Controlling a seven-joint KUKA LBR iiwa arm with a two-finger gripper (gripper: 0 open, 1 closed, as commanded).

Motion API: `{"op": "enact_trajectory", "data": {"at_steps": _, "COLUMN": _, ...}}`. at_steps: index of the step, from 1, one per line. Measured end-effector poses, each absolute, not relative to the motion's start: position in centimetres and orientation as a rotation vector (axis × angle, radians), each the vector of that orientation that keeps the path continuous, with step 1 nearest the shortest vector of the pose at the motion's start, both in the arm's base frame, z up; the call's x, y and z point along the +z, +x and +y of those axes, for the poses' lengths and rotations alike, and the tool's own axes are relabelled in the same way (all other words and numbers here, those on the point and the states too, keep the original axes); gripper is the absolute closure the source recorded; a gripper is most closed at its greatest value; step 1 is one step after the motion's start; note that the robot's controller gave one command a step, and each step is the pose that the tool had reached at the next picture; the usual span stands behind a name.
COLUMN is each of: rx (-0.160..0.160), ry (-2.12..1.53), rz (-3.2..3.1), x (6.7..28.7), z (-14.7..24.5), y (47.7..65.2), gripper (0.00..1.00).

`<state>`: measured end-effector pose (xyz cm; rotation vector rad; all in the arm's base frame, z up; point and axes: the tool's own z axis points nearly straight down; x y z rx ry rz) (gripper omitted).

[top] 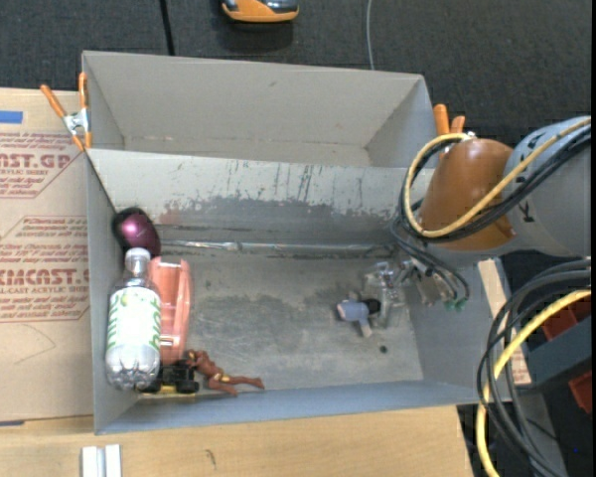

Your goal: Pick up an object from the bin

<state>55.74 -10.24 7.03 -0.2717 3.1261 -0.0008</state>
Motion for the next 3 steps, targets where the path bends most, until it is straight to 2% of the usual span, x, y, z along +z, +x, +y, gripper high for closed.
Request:
{"op": "enact_trajectory", "data": {"at_steps": 1, "rx": -0.001, "ry": -0.277, "rz": 3.127, "x": 7.01, "z": -10.91, "y": 58.27, "gripper": 1.00}}
{"op": "enact_trajectory", "data": {"at_steps": 2, "rx": -0.002, "ry": -0.275, "rz": 3.125, "x": 7.04, "z": -11.09, "y": 58.99, "gripper": 1.00}}
{"op": "enact_trajectory", "data": {"at_steps": 3, "rx": 0.000, "ry": -0.273, "rz": 3.129, "x": 7.29, "z": -11.08, "y": 58.28, "gripper": 1.00}}
